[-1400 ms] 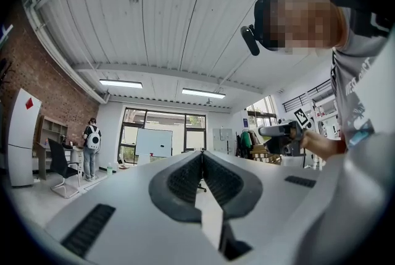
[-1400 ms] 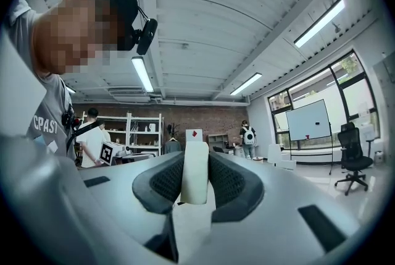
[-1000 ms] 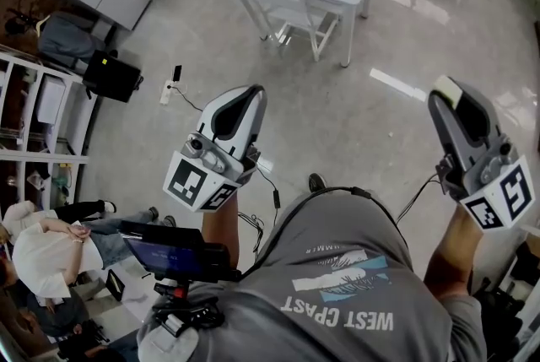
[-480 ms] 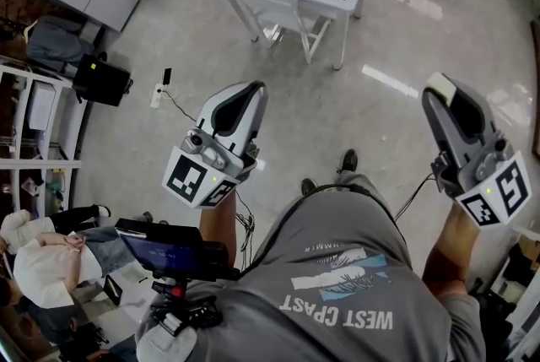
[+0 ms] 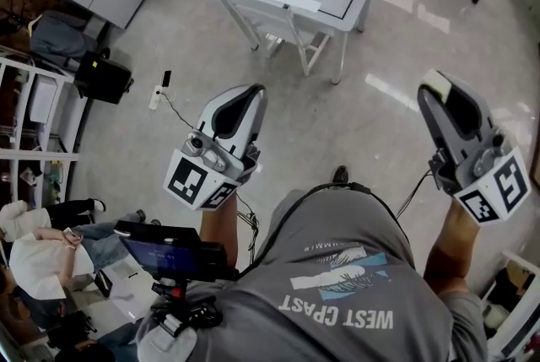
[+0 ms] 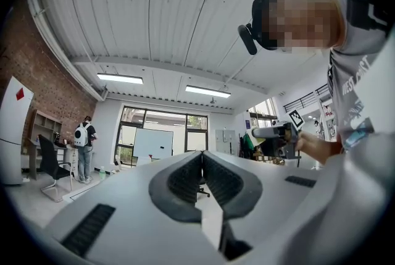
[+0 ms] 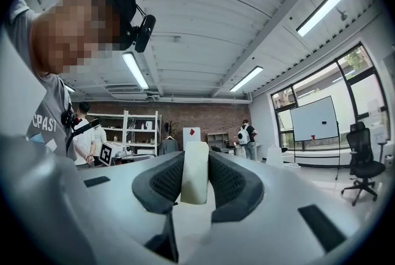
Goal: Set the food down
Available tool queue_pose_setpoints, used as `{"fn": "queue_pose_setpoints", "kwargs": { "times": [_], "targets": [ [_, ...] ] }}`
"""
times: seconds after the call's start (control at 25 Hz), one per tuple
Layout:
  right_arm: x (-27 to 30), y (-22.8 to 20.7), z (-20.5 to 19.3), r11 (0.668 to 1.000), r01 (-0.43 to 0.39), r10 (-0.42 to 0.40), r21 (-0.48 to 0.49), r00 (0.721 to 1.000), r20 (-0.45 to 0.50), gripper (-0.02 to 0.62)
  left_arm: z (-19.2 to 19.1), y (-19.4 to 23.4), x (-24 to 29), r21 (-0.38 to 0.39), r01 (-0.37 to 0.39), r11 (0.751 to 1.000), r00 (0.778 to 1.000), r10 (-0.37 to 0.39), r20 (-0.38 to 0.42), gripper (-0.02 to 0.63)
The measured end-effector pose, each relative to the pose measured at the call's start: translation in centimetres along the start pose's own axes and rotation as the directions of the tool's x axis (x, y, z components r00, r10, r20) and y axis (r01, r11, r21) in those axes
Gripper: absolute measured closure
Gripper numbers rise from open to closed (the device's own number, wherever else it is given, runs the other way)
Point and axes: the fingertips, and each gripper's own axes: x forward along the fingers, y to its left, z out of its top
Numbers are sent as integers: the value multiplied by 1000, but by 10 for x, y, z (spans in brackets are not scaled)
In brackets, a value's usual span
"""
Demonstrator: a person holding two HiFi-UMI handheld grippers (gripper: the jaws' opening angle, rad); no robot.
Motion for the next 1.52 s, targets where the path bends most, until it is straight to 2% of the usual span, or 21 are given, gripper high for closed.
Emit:
{"fn": "queue_pose_setpoints", "kwargs": {
  "times": [0.28, 0.48, 0.84, 1.04, 1.2, 1.52],
  "targets": [
    [20, -36, -3, 999, -47, 47, 8, 999, -4, 492, -6, 15, 22, 12, -51, 999, 999, 51, -10, 597],
    [47, -51, -8, 998, -53, 53, 21, 998, -17, 492, -11, 43, 32, 2, -63, 998, 998, 63, -21, 597],
    [102, -74, -6, 1000, 2, -2, 11, 1000, 1, 492, -11, 106, 59, 0, -3, 1000, 1000, 3, -1, 597],
    [138, -68, -13, 999, 19, -21, 44, 998, 51, 492, -6, 142, 50, 30, 21, 999, 998, -19, -53, 597],
    [169, -74, -7, 998, 59, -59, 17, 998, 19, 492, -6, 177, 55, 10, 43, 999, 999, -43, -9, 597],
    [209, -96, 2, 997, 66, -65, 32, 997, -44, 492, -10, 218, 74, -34, 38, 999, 999, -38, -3, 597]
  ]
}}
